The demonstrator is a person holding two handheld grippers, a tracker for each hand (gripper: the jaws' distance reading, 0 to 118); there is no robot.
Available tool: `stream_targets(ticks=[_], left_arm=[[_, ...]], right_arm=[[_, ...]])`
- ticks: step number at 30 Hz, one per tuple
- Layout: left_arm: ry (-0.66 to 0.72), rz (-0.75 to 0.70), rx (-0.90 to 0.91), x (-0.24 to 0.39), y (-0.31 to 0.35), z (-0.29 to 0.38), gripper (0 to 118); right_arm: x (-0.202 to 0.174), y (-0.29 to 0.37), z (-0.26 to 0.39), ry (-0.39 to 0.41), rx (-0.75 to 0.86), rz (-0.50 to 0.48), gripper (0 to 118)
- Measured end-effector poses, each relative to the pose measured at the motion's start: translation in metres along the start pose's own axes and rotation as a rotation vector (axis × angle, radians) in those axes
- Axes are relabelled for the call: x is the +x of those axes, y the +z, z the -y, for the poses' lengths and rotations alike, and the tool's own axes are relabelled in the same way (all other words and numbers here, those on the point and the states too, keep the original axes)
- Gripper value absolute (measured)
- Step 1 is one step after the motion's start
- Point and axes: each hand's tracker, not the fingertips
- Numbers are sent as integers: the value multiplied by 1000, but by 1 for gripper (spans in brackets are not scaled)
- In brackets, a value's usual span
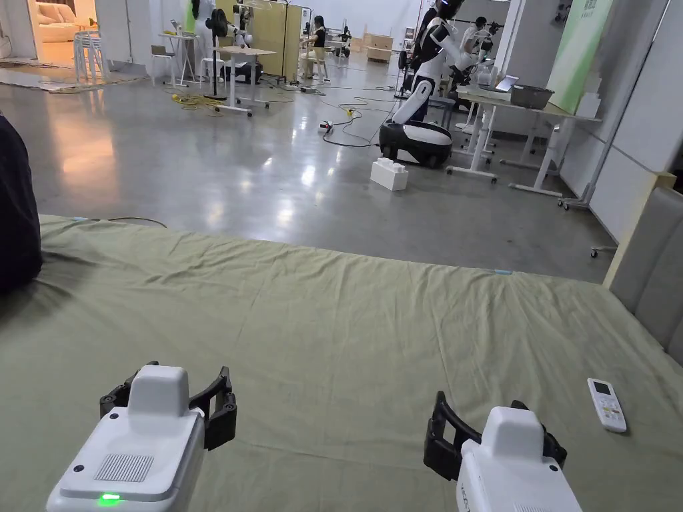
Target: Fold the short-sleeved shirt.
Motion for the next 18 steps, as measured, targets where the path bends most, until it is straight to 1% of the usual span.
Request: stream_targets(ticks=[3, 6, 7, 12, 13, 14, 17, 18], left_arm=[[-3, -7, -10, -1, 0, 1, 85], [5, 1, 0, -2, 1, 3, 90], [7, 7, 3, -2, 2, 3, 91], [39, 40, 7, -3, 3, 1, 97], [44, 47, 10, -3, 3, 1, 98], [48, 53, 13, -3, 4, 0, 98], [55, 49, 14, -3, 3, -1, 100], [54, 42, 17, -2, 3, -1, 101]], right_arm=[[0, 1, 0, -9, 8, -3, 108], [-2, 3, -2, 11, 23, -6, 115], [-2, 4, -1, 2, 25, -12, 117], [-1, 4, -3, -28, 39, -66, 118], [-1, 4, -2, -50, 33, -75, 118], [-1, 3, -2, -68, 22, -61, 118], [-3, 1, -9, -22, 43, -15, 118], [-2, 0, -9, -43, 26, -13, 118]])
